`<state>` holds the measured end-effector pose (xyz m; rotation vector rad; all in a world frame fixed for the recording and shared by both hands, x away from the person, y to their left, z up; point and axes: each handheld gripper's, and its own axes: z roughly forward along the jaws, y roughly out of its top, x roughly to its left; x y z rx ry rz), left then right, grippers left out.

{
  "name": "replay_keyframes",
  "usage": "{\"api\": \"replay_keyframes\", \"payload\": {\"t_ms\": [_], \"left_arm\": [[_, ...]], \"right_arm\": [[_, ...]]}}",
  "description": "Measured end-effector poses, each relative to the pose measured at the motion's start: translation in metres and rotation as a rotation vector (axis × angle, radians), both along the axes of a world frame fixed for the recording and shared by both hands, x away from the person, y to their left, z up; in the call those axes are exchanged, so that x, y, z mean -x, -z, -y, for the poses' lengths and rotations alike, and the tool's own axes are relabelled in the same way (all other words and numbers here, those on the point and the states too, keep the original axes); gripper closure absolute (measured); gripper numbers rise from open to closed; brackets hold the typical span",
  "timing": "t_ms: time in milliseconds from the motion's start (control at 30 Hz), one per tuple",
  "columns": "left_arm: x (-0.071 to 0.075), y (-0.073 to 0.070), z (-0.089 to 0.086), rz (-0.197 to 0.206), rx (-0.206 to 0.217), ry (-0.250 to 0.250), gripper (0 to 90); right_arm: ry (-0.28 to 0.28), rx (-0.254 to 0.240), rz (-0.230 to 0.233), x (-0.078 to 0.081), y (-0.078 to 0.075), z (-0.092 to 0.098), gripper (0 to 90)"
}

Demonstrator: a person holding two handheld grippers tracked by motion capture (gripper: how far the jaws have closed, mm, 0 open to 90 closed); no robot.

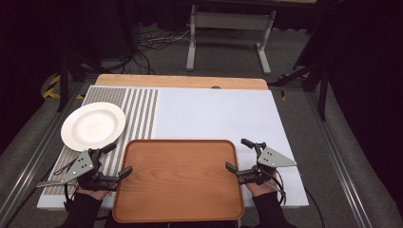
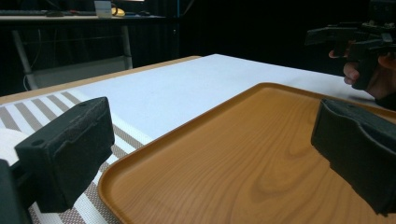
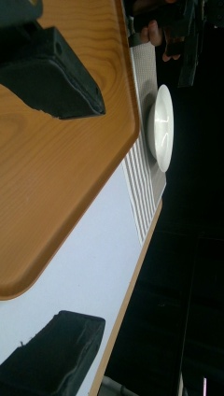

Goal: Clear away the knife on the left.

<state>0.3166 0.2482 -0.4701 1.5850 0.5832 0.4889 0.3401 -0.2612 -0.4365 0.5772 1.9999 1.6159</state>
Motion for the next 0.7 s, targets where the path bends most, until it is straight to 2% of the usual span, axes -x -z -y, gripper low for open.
{"api": "replay_keyframes", "payload": {"t_ms": [267, 467, 500, 567, 700], "left_arm": [[0.001, -0.002, 0.001, -0.002, -0.010, 0.017, 1.1], [0.000, -0.004, 0.001, -0.020, -0.023, 0.026, 3.9], [0.001, -0.006, 0.002, -0.038, -0.035, 0.039, 3.9], [0.001, -0.010, 0.003, -0.049, -0.076, 0.059, 5.2], [0.000, -0.016, -0.002, -0.055, -0.107, 0.078, 5.7]], "right_arm": [[-0.006, -0.002, 0.000, 0.001, -0.001, 0.000, 1.5], [-0.009, -0.004, -0.004, 0.001, -0.001, 0.000, 1.6], [-0.009, -0.004, -0.004, 0.001, -0.001, 0.000, 1.6], [-0.010, 0.000, -0.012, 0.000, 0.000, 0.000, 1.6], [-0.010, -0.002, -0.010, 0.001, -0.001, 0.001, 1.7]]}}
